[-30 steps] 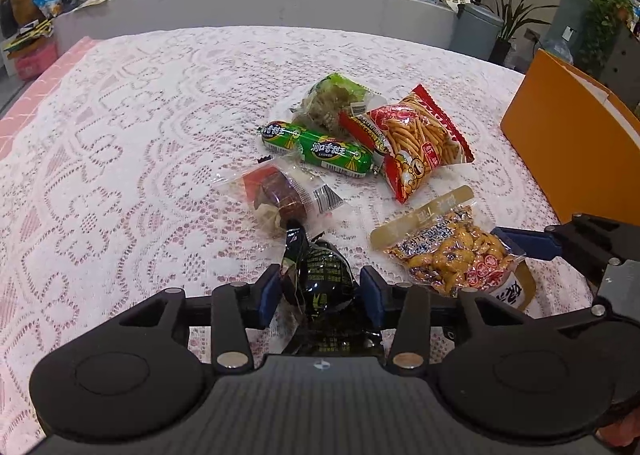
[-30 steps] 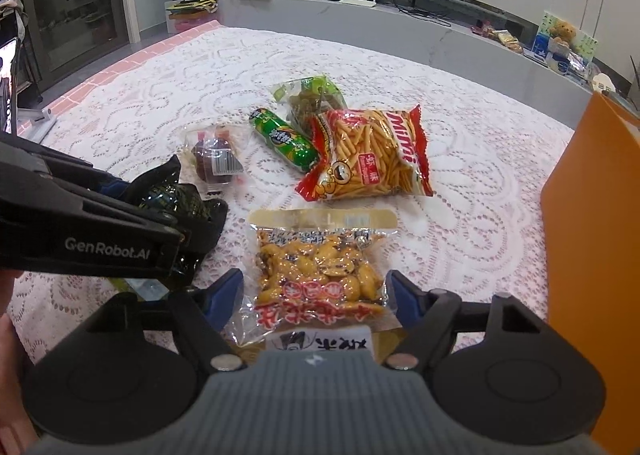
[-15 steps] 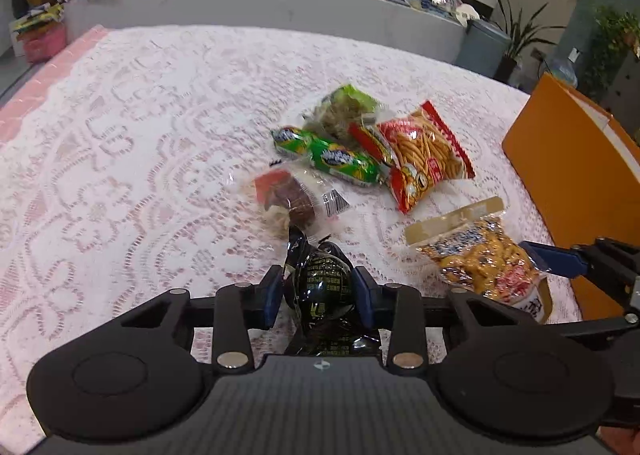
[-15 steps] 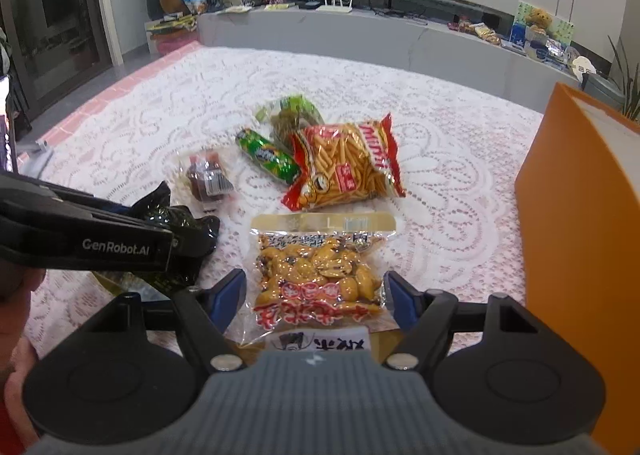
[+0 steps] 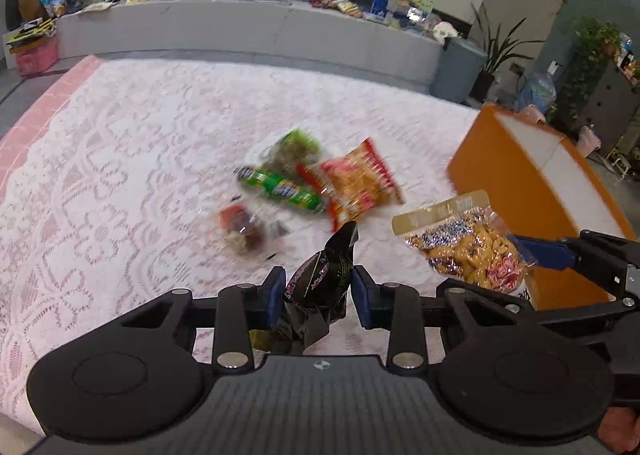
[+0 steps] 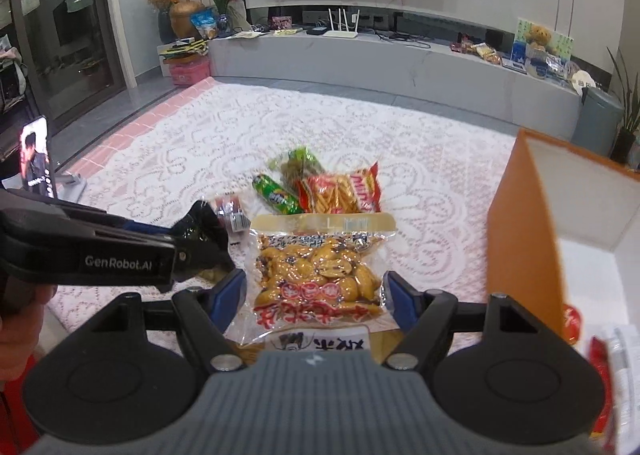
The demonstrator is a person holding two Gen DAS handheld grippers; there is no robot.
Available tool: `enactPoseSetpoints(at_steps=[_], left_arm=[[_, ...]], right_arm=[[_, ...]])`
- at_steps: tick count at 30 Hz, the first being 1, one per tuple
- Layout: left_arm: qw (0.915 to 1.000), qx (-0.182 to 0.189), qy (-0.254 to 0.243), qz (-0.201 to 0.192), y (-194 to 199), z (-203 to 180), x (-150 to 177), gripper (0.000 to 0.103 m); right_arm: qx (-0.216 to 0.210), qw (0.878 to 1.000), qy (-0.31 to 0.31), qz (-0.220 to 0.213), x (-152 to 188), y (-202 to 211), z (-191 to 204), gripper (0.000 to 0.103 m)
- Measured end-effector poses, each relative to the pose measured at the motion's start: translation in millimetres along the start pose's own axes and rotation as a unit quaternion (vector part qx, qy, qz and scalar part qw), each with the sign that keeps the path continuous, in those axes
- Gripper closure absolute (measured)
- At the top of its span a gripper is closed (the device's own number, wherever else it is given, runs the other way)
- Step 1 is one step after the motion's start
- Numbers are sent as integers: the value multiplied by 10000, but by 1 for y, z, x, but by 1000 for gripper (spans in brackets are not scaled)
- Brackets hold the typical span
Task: Organize snacks
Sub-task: 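Carry both packs into the orange box and open both tools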
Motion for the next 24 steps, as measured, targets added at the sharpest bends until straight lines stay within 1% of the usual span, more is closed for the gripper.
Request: enactPoseSetpoints(at_steps=[2,6,8,12,15,18,21,24], left_arm=[[9999,94,7,-68,8,-9,-8,64],[9990,385,-69,-218,21,-38,-25,63],[9980,529,-196,-269,23,-56,-30,63],[9945,857,-528,-289,21,-101,-38,63],[9902,1155,-747,-235,13,-138,-43,63],[9848,1330,-1095,-205,1,-172,-46,64],[9786,1485,-1425,-12,-19,-205,-48,63],[9723,1542,-1744,223,-41,-227,-44,63]], right_arm=[[1,10000,17,6,-4,10,-7,31],[156,9999,32,15,-11,34,-34,31],[236,9997,-33,-21,-15,47,-51,31],[588,9983,-48,14,-21,71,-86,31],[884,9959,113,124,-21,82,-109,31],[1140,9925,315,306,-13,87,-131,31],[1208,9903,395,562,0,85,-155,31],[1235,9882,471,777,12,78,-174,31]])
Point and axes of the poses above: each gripper's, at about its wrist camera, not at the fingertips, and y roughly against the way its jaws point, z to its left, x to its underside, the point moved 1 cm from there along -y, roughly the way its jaws point, and after that the axes turned 9 degrees about y, right-handed, at the moved point
